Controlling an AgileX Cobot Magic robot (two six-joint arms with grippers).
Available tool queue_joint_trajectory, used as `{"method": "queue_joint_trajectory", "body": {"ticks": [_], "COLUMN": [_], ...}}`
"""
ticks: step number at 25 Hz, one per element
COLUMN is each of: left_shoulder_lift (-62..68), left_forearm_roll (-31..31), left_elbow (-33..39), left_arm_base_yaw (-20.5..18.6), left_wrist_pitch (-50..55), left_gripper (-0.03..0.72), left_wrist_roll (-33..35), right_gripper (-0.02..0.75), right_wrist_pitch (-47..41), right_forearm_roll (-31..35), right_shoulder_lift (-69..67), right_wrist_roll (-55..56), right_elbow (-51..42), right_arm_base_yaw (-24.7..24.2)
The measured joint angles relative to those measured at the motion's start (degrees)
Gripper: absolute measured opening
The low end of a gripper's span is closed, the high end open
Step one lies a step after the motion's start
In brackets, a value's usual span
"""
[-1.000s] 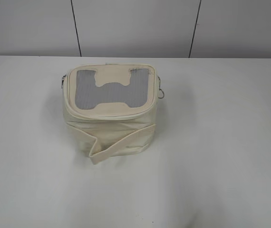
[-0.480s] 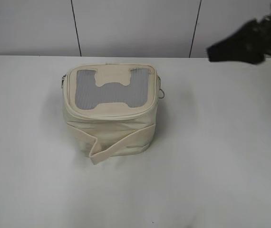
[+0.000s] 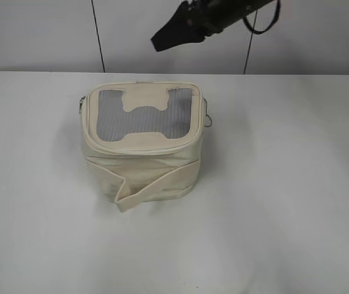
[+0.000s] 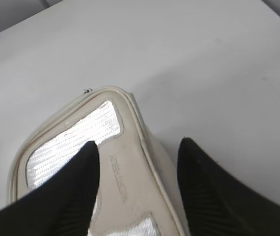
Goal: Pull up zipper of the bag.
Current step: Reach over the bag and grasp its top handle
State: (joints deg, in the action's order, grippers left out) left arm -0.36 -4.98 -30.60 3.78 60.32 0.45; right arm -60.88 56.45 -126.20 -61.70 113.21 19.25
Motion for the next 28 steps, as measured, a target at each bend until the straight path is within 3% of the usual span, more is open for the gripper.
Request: {"method": "queue_joint_trajectory", "body": {"ticks": [6,13,15,18,21,24,28], "left_shoulder_lift": [0.0,0.0,0.1,3.5,11.6,23.1,42.2], "left_forearm_roll": [0.0,0.0,0.0,-0.2,-1.8,-9.3,-24.2], "left_elbow": [0.0,0.0,0.0,-0.7,-2.5,-5.0,-9.6], "left_arm_base_yaw": [0.0,0.0,0.0,0.0,0.0,0.0,0.0], "left_wrist_pitch": [0.1,0.1,0.1,-0.5,-3.2,-10.1,-17.6], "left_gripper": [0.228,0.228,0.228,0.236,0.273,0.337,0.372], "left_wrist_roll": [0.0,0.0,0.0,0.0,0.4,6.5,24.7], "right_gripper": [0.411,0.398,0.316,0.087,0.055,0.055,0.055], "right_wrist_pitch": [-3.2,-3.3,-3.3,-3.9,-4.2,-4.3,-4.8], "right_forearm_roll": [-4.1,-5.9,-6.3,-6.4,-6.7,-6.9,-6.9], "right_shoulder_lift": [-10.8,-14.9,-15.6,-15.9,-16.0,-16.0,-16.1], "right_wrist_roll": [5.6,8.3,8.8,9.0,9.1,9.5,9.8], "right_elbow": [13.5,15.2,15.2,15.4,15.9,16.1,16.4], "right_arm_base_yaw": [4.7,6.3,6.3,6.3,6.3,6.3,6.4]}}
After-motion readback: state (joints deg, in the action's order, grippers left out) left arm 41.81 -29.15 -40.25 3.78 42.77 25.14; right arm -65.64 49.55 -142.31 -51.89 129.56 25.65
